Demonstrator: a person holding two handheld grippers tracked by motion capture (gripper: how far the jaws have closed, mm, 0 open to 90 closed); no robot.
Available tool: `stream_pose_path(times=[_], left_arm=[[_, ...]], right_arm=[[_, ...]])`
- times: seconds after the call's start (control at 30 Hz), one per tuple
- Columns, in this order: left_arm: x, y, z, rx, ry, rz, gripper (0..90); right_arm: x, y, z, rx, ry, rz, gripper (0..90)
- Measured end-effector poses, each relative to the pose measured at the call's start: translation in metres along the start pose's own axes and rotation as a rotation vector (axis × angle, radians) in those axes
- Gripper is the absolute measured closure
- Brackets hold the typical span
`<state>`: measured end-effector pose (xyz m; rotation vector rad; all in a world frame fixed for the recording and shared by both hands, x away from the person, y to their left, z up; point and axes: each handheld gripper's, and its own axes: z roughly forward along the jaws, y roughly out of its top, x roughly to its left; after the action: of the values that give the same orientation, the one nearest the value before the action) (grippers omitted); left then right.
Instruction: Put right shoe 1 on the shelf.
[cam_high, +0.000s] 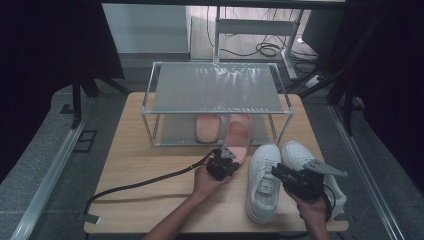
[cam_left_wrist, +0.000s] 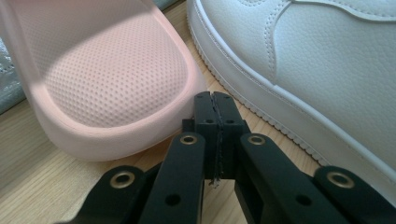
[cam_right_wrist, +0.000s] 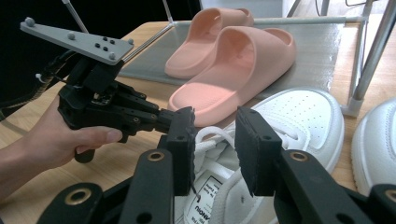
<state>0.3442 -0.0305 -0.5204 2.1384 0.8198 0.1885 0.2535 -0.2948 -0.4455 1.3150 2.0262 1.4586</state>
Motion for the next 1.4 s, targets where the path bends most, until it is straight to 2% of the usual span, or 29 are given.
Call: stream_pose_path(times=[0.23,0.4,0.67,0.73,0.8,0.87,0.93,1.07,1.17,1.4], left_arm=[[0.006,0.001,0.005,-0.006,0.009,-0.011,90.0],[0.012,0.005,0.007,-0.023,0.038,-0.014,90.0],[0.018,0.009,0.013,-0.022,0.044,-0.026,90.0],[0.014,0.013,0.015,-0.01,0.078,0.02,90.0],[0.011,0.017,0.02,0.003,0.085,0.043,90.0],[0.01,0.019,0.024,0.008,0.082,0.05,90.0],[0.012,0.019,0.026,0.001,0.062,0.031,90.0],[0.013,0.02,0.025,-0.003,0.065,0.036,90.0],[0.016,0.022,0.025,-0.002,0.054,0.028,90.0],[0.025,0.027,0.026,-0.01,0.057,0.003,90.0]], right_arm=[[0.002,0.0,-0.001,0.0,0.003,-0.011,67.8],[0.0,-0.001,-0.003,-0.005,0.0,-0.005,67.8],[0.0,0.0,-0.004,-0.008,-0.005,-0.004,67.8],[-0.001,0.0,-0.004,-0.009,-0.007,-0.006,67.8],[-0.001,0.0,-0.005,-0.011,-0.008,-0.003,67.8],[-0.002,0.0,-0.005,-0.012,-0.008,0.0,67.8],[-0.002,0.0,-0.007,-0.013,-0.009,0.0,67.8],[-0.004,-0.001,-0.011,-0.021,-0.014,0.006,67.8],[-0.006,-0.001,-0.013,-0.025,-0.02,0.01,67.8],[-0.006,-0.001,-0.013,-0.025,-0.024,0.008,67.8]])
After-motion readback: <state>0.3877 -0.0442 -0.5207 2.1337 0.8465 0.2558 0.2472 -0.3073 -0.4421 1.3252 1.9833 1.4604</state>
